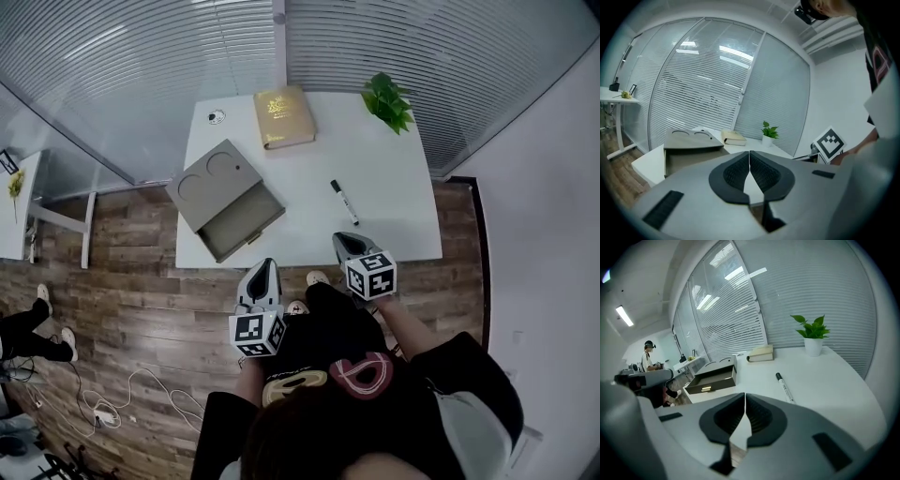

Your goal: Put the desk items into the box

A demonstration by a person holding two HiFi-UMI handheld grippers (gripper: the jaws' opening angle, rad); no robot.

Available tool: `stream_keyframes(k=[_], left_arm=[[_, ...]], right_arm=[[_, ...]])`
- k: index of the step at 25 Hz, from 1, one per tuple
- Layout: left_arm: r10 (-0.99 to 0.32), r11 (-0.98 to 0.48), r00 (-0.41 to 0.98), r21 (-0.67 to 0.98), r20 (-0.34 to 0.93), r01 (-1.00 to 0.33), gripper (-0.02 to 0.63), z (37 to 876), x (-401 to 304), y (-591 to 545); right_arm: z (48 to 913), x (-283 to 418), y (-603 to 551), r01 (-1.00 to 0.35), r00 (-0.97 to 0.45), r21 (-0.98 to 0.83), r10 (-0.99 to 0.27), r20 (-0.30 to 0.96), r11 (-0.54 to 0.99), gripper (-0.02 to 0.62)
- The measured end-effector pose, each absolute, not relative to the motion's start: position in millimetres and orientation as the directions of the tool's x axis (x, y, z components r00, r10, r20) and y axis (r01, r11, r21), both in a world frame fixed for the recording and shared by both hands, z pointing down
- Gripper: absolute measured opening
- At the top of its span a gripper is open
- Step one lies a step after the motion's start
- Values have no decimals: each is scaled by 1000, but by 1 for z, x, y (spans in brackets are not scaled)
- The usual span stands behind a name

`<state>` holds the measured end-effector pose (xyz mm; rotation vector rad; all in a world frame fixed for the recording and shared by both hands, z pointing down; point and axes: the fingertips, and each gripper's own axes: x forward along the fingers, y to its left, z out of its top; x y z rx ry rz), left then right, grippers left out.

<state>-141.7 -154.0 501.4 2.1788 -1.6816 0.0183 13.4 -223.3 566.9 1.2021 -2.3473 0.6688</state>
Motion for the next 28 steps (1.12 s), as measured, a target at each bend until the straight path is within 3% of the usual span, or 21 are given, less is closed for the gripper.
stream_keyframes(k=[5, 9, 15, 28], left_arm=[[-941, -163, 241, 303, 238, -939, 18, 498, -146, -166], [-946, -131, 209, 298, 247, -945, 18, 500, -148, -171], [-959, -68, 142, 288, 247, -955, 18, 500, -157, -174], [-966, 36, 35, 267, 255, -963, 18, 501, -170, -192]], right_arm=[[569, 23, -248, -836, -521, -202, -623, 584, 511, 19], [577, 27, -266, -838, -504, -188, -595, 626, 512, 101], [585, 37, -293, -838, -478, -131, -595, 646, 530, 130], [616, 50, -344, -834, -425, -70, -554, 716, 548, 137]])
